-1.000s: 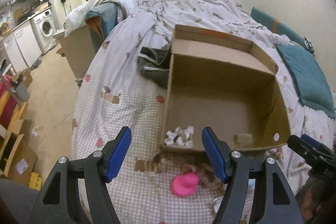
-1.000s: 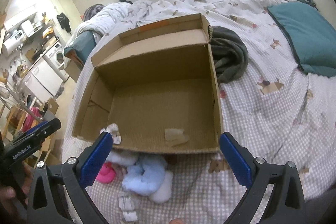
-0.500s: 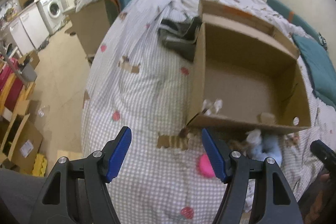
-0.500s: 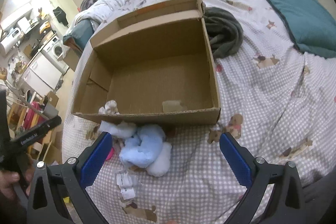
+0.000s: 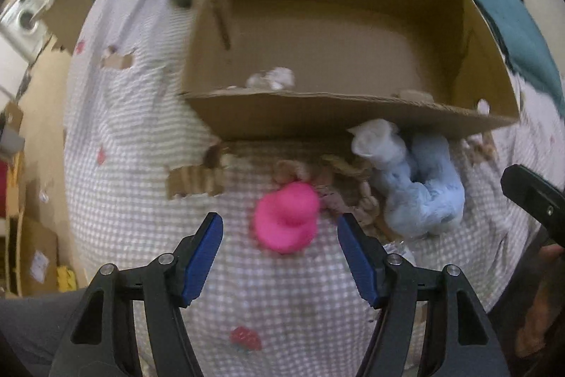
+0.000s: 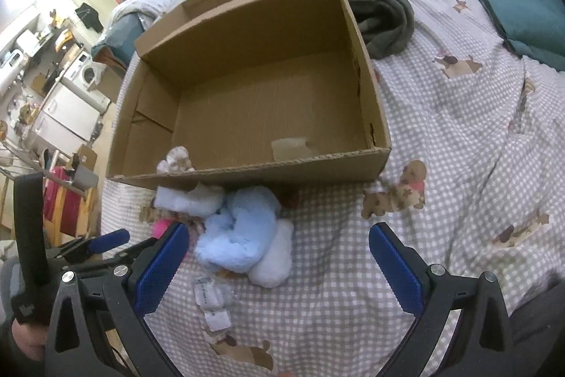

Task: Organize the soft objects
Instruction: 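Grasp the pink rubber duck with the left tool while the right tool moves toward the plastic bag, then grasp the clear plastic bag of white items with the right tool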

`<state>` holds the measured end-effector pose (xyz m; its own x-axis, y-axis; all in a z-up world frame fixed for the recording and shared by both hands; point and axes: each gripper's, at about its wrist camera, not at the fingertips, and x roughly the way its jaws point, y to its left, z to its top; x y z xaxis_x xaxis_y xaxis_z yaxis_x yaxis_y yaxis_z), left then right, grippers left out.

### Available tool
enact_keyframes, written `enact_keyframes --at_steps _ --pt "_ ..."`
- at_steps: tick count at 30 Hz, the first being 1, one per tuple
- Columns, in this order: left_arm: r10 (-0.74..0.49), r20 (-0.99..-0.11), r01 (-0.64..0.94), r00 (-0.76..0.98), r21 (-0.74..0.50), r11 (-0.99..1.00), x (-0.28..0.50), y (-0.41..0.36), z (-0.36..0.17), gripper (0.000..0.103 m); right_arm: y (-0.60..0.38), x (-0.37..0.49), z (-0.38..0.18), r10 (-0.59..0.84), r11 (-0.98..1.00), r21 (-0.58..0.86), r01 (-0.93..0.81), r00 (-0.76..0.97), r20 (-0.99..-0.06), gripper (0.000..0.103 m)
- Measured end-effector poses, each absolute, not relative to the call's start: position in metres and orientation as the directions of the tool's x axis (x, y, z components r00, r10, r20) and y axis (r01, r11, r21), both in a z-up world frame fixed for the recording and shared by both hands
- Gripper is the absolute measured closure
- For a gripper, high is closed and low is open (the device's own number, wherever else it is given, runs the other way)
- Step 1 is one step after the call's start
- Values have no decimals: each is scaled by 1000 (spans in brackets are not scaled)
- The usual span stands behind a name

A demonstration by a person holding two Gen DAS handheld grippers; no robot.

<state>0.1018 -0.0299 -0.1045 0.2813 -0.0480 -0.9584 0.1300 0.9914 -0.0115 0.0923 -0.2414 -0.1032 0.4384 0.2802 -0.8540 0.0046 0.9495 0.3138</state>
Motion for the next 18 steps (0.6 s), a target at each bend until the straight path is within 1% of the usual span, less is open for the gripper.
enact_keyframes --at_steps 3,5,7,8,15,18 --pt "-8 -970 142 243 27 990 112 -40 -121 38 -238 93 -106 269 955 297 0 428 -863 0" --pt "24 -980 126 195 49 991 118 -41 -136 41 -238 93 -107 263 958 288 -5 426 -866 0" --pt "6 -991 97 132 19 995 123 -36 -148 58 -237 93 -107 262 958 287 -6 425 -866 0" --pt "-11 -992 84 123 0 996 123 -33 -149 61 -237 93 -107 262 958 286 -6 425 -867 0" --pt "-50 -983 64 175 -39 997 110 -15 -124 62 -236 92 -109 270 957 291 -16 420 -866 0" --pt "-64 -976 35 209 -58 998 100 0 -110 62 -236 90 -110 305 946 322 -27 400 -864 0"
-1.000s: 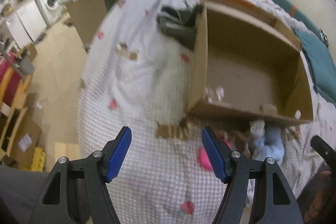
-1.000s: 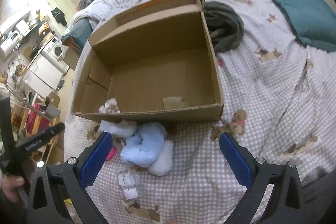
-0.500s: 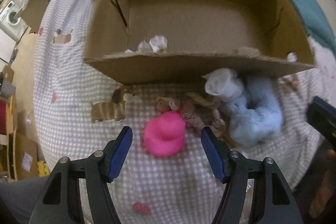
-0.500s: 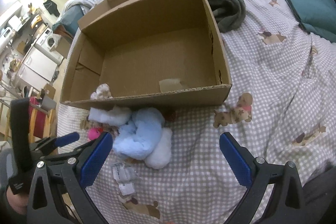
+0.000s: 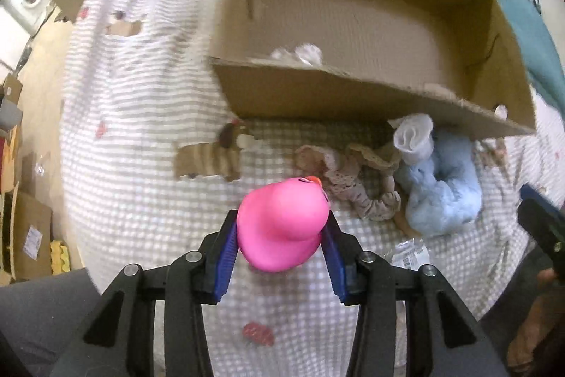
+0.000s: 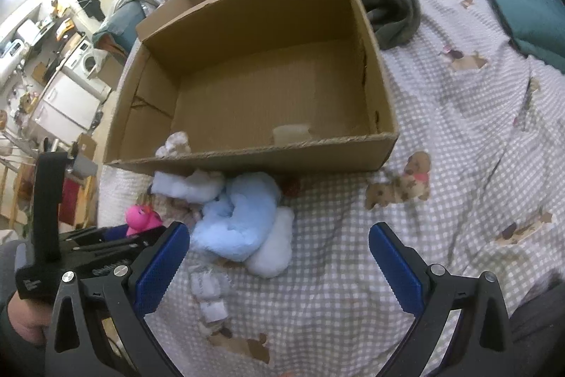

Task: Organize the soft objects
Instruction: 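Grasp the clear plastic bag of white items with the right tool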

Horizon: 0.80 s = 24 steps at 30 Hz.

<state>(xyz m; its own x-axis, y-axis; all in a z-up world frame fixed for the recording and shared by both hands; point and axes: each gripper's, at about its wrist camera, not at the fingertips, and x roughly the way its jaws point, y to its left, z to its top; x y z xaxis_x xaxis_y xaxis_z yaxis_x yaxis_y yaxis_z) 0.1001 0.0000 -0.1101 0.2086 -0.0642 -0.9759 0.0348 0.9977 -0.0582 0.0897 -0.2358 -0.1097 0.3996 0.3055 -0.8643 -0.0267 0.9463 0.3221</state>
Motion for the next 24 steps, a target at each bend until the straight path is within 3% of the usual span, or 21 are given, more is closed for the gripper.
enact_keyframes --at_steps 5,12,14,16,18,20,24 --pt "-41 -963 -25 267 -50 998 91 24 -94 62 -226 81 -114 386 919 390 -62 350 -854 0" --pt "-53 -950 -46 307 -70 996 83 28 -82 62 -171 63 -130 369 920 314 -235 248 -896 2" --pt "-33 -947 -31 319 -45 998 87 16 -77 62 -154 58 -137 353 913 281 -297 225 -908 12" --pt "-10 -949 -17 314 -16 1000 90 7 -81 62 -141 57 -145 329 907 247 -341 207 -921 12" --pt "-15 -950 -19 311 -22 1000 96 9 -83 62 -132 59 -155 302 905 215 -366 198 -933 19" --pt "-10 -950 -26 313 -19 999 96 10 -81 62 -126 62 -162 259 911 168 -376 205 -944 44" --pt "-19 -947 -22 320 -28 999 95 8 -78 62 -126 62 -163 229 919 133 -370 230 -946 58"
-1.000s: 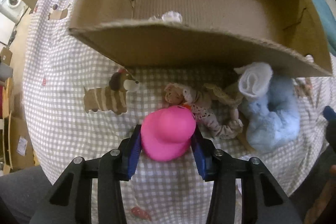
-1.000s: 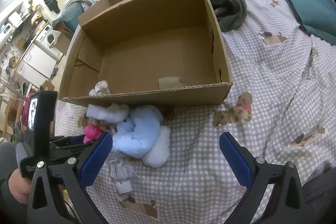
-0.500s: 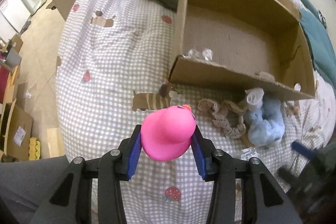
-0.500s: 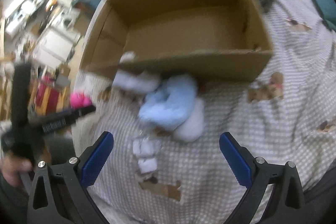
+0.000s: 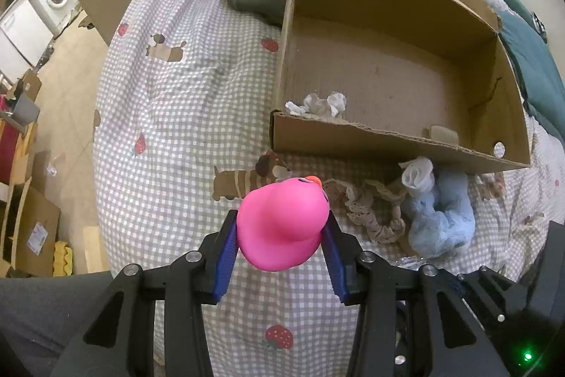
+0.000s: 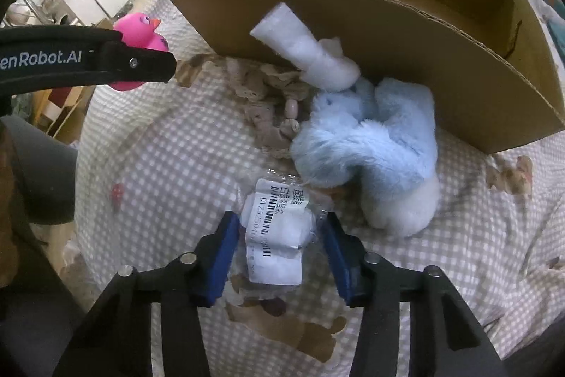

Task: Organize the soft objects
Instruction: 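Grasp the clear plastic bag of white items with the right tool, then carry the duck in the left tool and the bag in the right tool over the box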

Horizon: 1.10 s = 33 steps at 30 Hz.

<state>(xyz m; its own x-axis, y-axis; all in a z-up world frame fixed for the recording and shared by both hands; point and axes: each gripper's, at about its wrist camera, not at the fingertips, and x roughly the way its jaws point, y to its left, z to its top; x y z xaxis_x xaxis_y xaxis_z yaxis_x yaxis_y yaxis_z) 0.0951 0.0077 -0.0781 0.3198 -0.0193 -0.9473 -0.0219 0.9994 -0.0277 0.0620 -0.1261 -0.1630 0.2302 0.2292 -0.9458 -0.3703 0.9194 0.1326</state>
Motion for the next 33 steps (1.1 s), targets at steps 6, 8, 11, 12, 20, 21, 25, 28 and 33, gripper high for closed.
enact_keyframes --at_steps 6,8,11,12,20,21,25,28,33 --pt "-32 -944 -21 328 -41 999 95 10 -76 62 -130 47 -141 261 912 153 -381 248 -933 61" --pt "-32 -942 -16 334 -40 999 93 8 -73 62 -131 40 -131 286 911 185 -369 241 -928 61" --pt "-41 -938 -8 343 -47 999 89 7 -69 62 -140 30 -117 326 907 230 -354 242 -914 61" --pt "-38 -936 -3 351 -41 999 87 6 -67 62 -141 28 -112 333 905 234 -354 253 -908 61" --pt "-41 -901 49 431 -22 999 83 -7 -56 62 -178 29 -72 402 906 306 -292 372 -836 61" --pt "-37 -892 56 450 -13 998 82 -9 -53 62 -184 33 -69 404 908 314 -276 389 -828 61" --pt "-32 -865 87 501 14 996 80 -19 -44 62 -209 46 -58 411 911 350 -216 444 -796 61" --pt "-21 -858 101 513 36 994 82 -25 -44 62 -224 56 -51 407 913 360 -190 474 -781 61" --pt "-21 -856 100 516 36 994 88 -28 -42 62 -233 79 -52 393 917 369 -152 503 -769 61"
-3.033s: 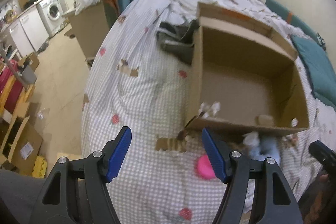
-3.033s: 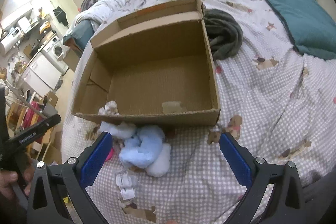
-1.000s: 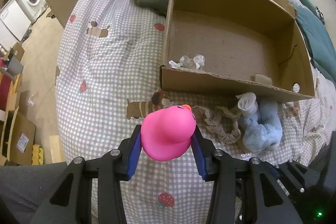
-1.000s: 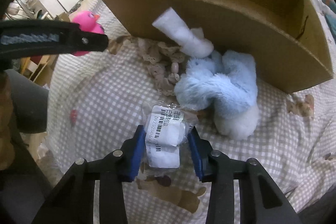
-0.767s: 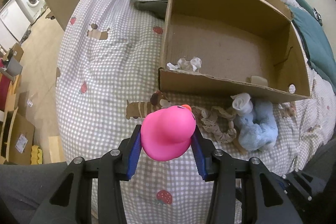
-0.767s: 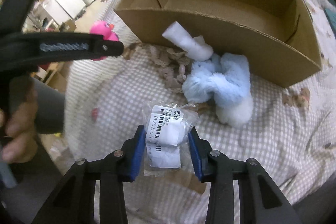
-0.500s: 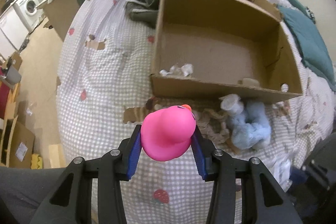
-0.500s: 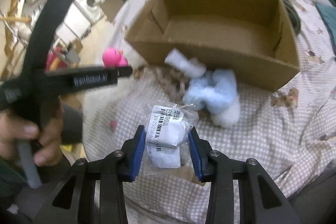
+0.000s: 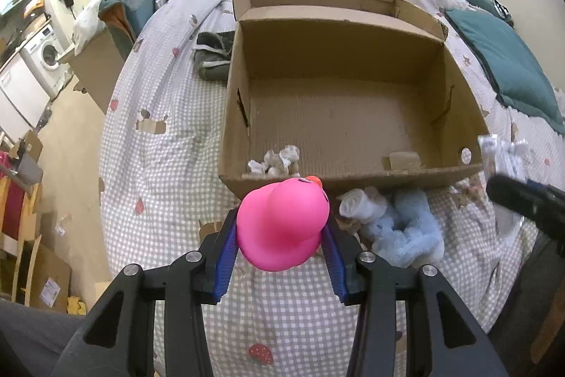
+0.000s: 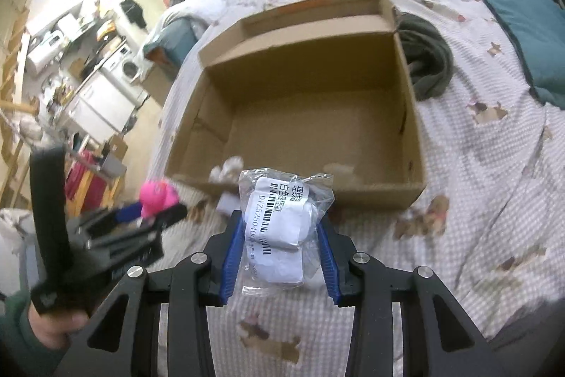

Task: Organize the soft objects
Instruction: 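Carry the duck in the left tool and the bag in the right tool over the box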

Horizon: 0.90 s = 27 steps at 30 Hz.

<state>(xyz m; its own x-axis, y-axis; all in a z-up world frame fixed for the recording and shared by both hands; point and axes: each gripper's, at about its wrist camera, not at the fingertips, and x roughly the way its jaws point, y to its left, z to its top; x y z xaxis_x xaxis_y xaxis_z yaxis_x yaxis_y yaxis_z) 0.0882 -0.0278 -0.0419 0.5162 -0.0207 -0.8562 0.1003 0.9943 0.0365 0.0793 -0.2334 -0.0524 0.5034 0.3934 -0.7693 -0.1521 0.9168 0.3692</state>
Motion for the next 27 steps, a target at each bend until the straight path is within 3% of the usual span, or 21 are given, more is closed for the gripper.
enact_keyframes --at_steps 8,16,27 --pt "-43 -830 43 556 -24 999 117 -20 -9 62 -241 113 -44 385 919 364 -150 537 -751 61" --pt "-31 -817 77 576 17 997 161 -34 8 62 -250 146 -49 367 925 354 -134 552 -749 61" --pt "-36 -824 98 566 24 995 203 -49 -17 62 -254 193 -65 346 927 363 -91 579 -738 61"
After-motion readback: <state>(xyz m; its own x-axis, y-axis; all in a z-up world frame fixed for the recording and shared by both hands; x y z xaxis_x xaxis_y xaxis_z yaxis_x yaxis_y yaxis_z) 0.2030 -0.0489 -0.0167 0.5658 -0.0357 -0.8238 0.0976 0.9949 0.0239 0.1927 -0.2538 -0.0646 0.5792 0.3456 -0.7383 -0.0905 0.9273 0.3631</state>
